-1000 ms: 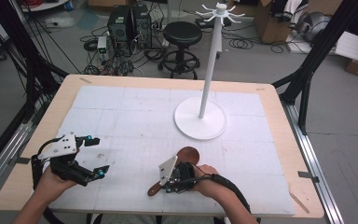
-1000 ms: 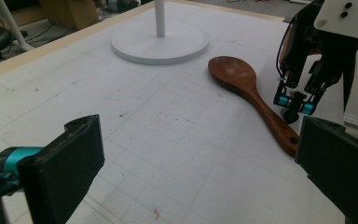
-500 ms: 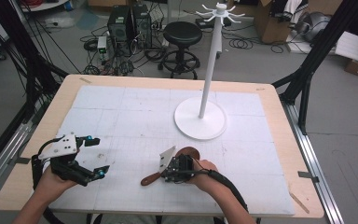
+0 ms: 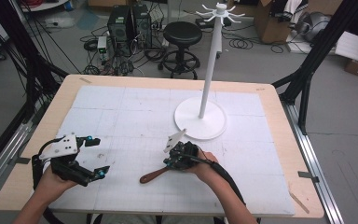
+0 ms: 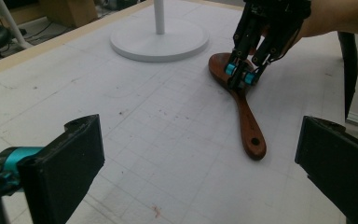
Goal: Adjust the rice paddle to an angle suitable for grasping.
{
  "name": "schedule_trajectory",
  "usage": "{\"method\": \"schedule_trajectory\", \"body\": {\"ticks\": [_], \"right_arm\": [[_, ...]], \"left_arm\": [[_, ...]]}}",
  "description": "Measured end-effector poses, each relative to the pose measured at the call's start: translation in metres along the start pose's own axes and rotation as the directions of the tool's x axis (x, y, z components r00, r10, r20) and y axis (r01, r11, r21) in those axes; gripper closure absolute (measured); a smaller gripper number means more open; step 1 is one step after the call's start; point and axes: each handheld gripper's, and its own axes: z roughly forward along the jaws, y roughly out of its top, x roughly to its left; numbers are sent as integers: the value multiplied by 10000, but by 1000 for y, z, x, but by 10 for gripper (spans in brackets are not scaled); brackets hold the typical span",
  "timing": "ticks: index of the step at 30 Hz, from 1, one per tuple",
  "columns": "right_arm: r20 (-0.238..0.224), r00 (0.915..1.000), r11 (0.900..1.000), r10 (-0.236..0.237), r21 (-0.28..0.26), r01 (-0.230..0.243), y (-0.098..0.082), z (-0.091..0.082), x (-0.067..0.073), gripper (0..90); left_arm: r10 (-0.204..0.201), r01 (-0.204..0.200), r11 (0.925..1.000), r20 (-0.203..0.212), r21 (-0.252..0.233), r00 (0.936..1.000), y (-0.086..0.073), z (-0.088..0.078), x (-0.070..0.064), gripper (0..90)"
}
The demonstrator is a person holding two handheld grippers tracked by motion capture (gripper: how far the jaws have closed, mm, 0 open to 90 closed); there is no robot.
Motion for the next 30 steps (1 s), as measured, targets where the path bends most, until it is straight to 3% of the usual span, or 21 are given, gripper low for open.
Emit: {"method": "schedule_trajectory", "body": {"ticks": [4, 8, 30], "right_arm": [[407, 9986, 9985, -328, 460, 309, 7, 6, 1, 900], [433, 9976, 9943, -549, 943, 506, 12, 12, -1, 900], [678, 9969, 9832, -411, 1805, 282, -10, -4, -7, 900]], "left_arm": [[17, -18, 10000, 17, 63, 10000, 0, 2, 0, 18], [69, -69, 9999, 10, 102, 10000, -1, 1, -1, 17], [35, -35, 10000, -17, 44, 10000, -1, -1, -1, 17]]}}
